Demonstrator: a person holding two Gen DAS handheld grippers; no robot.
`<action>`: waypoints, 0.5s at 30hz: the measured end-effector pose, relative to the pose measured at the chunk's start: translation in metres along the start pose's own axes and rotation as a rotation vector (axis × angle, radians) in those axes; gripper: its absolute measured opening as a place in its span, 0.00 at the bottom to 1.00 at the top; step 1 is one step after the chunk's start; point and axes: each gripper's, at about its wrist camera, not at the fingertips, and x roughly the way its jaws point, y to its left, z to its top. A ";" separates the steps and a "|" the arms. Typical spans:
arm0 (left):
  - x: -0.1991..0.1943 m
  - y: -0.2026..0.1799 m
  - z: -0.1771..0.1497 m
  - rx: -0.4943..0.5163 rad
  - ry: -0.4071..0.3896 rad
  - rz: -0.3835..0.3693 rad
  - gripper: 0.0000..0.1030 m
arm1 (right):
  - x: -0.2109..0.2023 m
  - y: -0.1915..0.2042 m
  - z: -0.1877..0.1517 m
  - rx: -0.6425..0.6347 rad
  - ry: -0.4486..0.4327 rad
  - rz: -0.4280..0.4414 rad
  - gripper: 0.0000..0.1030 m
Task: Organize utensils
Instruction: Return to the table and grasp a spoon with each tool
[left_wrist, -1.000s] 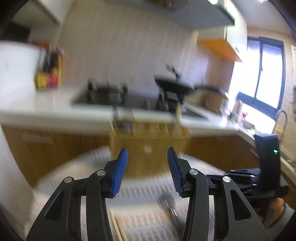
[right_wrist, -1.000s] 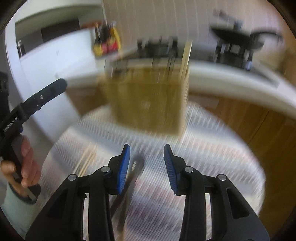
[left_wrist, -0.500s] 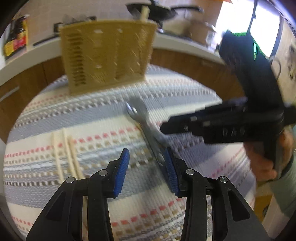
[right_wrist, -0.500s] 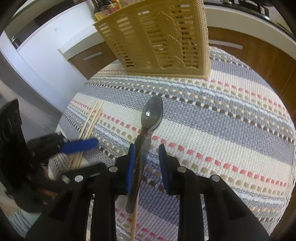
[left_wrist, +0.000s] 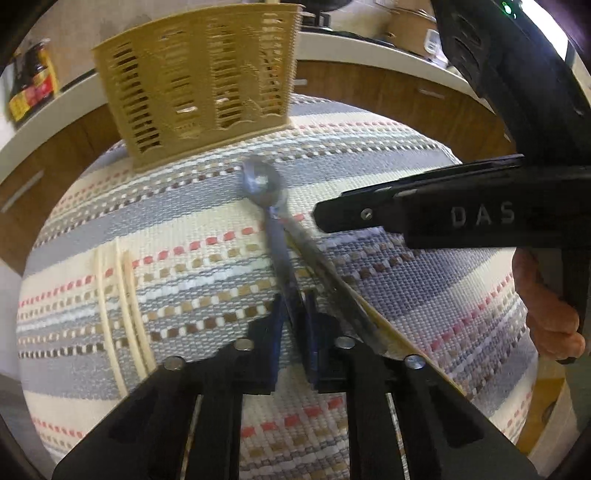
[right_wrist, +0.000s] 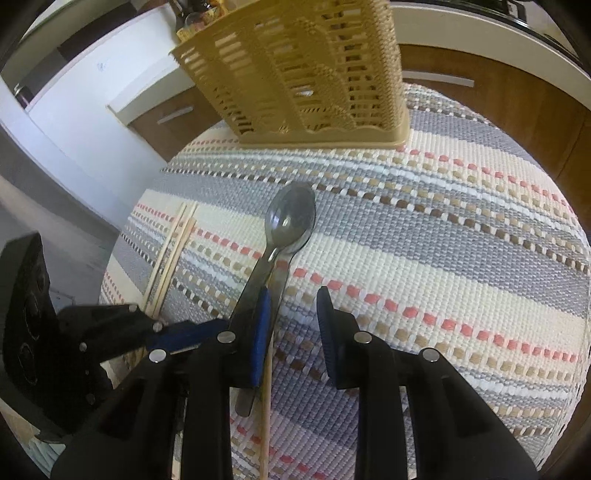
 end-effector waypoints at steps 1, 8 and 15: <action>-0.004 0.002 -0.001 -0.012 -0.006 -0.001 0.02 | 0.001 -0.001 0.001 0.010 0.004 0.005 0.22; -0.028 0.030 -0.019 -0.129 -0.028 0.013 0.01 | 0.018 0.012 0.008 0.026 0.068 -0.021 0.22; -0.042 0.054 -0.032 -0.192 0.003 -0.033 0.03 | 0.035 0.035 0.020 0.000 0.086 -0.064 0.22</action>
